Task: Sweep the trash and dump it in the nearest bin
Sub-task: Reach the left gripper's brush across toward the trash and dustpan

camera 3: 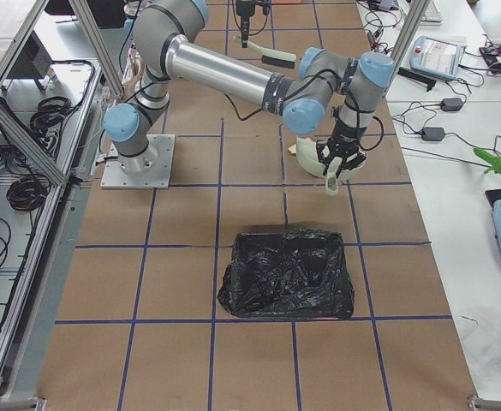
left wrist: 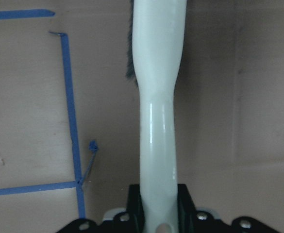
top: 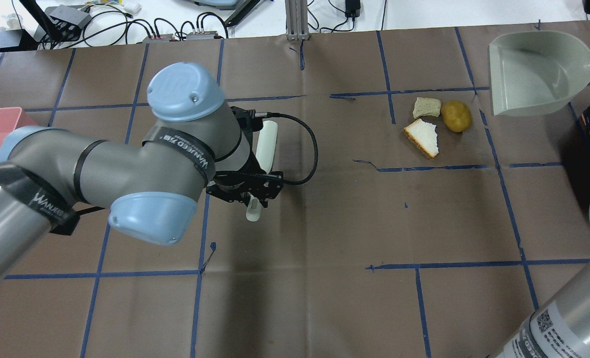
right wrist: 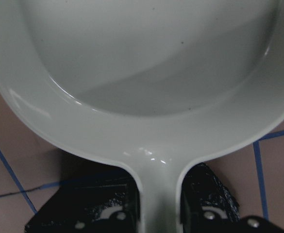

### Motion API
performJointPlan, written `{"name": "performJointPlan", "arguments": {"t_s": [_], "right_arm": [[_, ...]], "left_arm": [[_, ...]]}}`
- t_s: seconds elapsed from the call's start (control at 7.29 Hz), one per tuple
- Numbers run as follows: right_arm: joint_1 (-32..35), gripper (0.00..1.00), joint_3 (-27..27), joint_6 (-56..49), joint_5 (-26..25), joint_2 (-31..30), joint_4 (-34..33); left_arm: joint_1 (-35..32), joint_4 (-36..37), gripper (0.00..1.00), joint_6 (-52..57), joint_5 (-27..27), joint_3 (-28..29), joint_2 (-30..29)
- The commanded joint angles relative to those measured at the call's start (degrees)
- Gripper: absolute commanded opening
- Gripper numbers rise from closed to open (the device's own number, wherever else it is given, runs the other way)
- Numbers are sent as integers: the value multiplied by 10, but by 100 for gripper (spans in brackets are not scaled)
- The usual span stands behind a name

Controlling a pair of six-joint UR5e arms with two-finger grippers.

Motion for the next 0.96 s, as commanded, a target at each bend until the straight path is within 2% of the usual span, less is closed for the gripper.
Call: {"name": "performJointPlan", "arguments": {"t_s": [0.0,0.27,0.55,0.69,0.82], "right_arm": [[-24,1,1,-84,-15,30,-54],[-24,1,9,-130,-9,50,-82],[-24,1,82,-159,-7,43,-182],[-23,1,109,-165,-6,38,-230],[-21,1,132,-165,-4,28,-233]], "left_arm": [[-67,19,1,-93,3,40,-58],[-103,36,1,-155,6,125,-134],[-147,37,1,-170,63,214,-210],[-169,36,1,-198,65,271,-255],[-188,36,2,-255,65,329,-304]]}}
